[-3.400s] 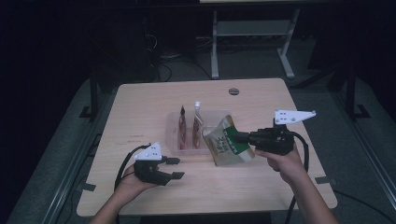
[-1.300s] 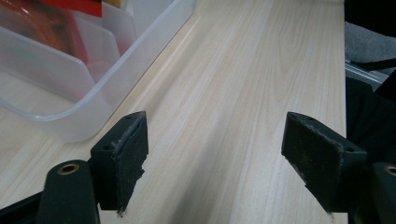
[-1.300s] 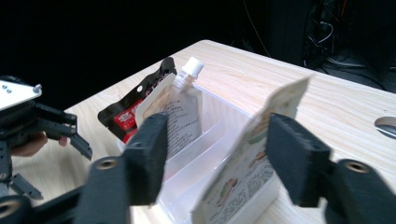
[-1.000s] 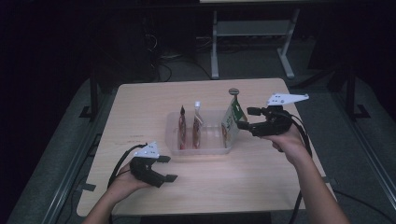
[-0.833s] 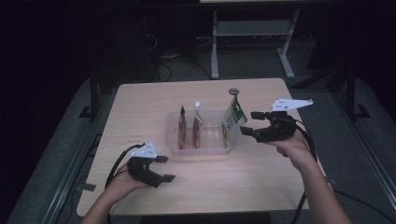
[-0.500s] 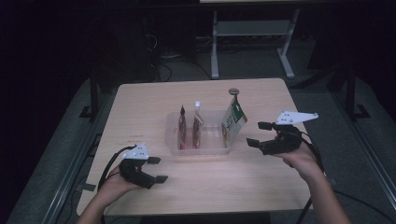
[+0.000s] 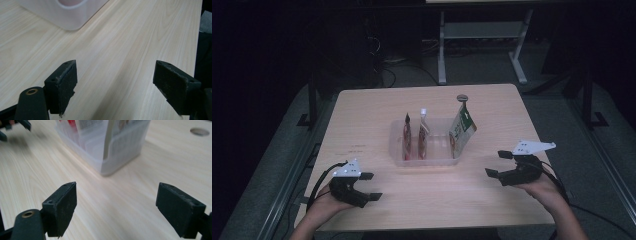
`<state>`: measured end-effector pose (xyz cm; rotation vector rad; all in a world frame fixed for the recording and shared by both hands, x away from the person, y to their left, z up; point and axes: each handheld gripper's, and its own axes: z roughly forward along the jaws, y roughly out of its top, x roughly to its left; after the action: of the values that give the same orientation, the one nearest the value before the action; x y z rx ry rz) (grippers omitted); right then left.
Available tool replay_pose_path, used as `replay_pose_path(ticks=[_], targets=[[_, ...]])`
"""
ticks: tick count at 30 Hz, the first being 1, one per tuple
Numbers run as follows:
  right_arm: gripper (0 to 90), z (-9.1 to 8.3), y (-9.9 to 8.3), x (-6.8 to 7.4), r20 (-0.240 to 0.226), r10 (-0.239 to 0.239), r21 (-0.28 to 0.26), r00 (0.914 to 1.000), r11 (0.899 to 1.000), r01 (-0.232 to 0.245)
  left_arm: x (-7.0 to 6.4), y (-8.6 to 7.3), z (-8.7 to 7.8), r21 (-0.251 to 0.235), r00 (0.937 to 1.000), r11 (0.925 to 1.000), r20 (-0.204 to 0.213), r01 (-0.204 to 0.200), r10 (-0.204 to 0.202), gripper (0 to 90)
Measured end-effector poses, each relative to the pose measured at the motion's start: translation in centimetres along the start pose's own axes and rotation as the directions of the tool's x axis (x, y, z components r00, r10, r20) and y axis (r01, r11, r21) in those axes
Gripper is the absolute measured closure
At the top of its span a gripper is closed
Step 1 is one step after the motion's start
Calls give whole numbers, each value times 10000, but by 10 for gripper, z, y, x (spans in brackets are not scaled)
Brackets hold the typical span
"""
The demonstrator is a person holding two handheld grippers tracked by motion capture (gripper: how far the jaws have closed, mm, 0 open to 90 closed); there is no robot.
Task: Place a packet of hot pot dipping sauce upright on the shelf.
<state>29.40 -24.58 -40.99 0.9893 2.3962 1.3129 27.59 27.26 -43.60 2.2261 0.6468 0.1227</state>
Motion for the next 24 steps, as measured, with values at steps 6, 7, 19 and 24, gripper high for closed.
replay_pose_path(ticks=[6,7,19,24], targets=[[158,2,-19,-3,197,174,347,9997,9992,-181,-1,-13,-6,-48,9995,10000,-314,78,-79,184],[156,2,-22,-4,221,168,427,9996,9989,-177,0,-16,-7,-25,9993,10000,-375,41,-42,183],[140,18,-51,-8,289,-580,1510,9979,9871,530,6,-26,-9,515,9943,9984,-1026,-235,287,174],[140,19,-51,-10,240,-424,1437,9988,9889,385,8,-27,-9,597,9943,9978,-1013,-275,334,173]])
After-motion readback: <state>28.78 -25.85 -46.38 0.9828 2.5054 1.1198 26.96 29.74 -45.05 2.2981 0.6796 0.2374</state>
